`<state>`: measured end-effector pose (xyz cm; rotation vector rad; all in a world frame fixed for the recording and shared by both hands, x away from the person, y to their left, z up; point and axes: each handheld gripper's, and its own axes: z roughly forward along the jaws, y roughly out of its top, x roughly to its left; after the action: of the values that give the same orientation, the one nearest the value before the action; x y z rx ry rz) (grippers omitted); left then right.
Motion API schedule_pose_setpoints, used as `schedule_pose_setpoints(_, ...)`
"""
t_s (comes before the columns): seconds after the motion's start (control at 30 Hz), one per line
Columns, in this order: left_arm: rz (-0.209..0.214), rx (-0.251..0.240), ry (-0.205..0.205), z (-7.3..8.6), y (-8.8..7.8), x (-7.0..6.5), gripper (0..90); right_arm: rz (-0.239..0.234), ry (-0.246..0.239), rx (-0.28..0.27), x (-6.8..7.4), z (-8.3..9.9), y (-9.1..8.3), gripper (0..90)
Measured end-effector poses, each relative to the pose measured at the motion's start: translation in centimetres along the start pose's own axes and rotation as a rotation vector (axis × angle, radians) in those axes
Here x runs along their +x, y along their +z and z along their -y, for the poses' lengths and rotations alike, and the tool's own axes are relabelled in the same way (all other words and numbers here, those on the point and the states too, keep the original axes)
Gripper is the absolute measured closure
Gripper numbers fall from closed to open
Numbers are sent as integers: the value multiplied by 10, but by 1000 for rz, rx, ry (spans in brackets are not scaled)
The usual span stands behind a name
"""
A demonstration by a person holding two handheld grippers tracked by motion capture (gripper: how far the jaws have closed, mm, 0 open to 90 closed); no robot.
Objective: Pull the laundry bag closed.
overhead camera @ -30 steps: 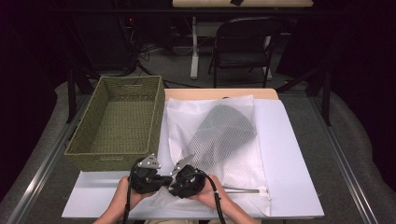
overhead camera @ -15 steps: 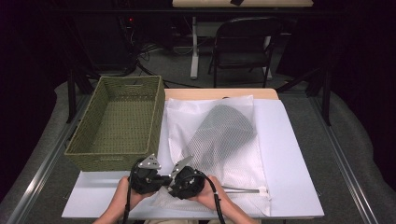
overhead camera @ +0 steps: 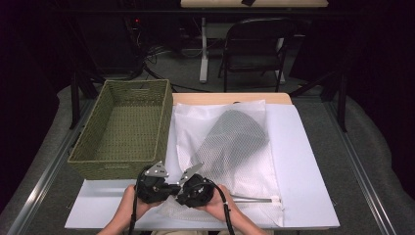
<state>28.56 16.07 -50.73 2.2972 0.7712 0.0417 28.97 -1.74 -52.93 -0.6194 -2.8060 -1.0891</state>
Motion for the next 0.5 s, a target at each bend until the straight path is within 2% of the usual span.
schedule_pose_setpoints(0.07, 0, -1, -2, 0, 0, 0, 863, -3, 10, 6, 1, 0, 0, 857)
schedule_pose_setpoints(0.2, 0, -1, -6, 0, -1, 1, 836, 5, -6, 4, 0, 0, 0, 858)
schedule_pose_setpoints(0.4, -10, -1, -29, -1, -6, 6, 724, 6, -5, 14, 1, 0, 0, 859)
schedule_pose_setpoints(0.5, 6, 19, -40, -1, -6, 9, 691, 12, -13, 17, 1, 0, 0, 860)
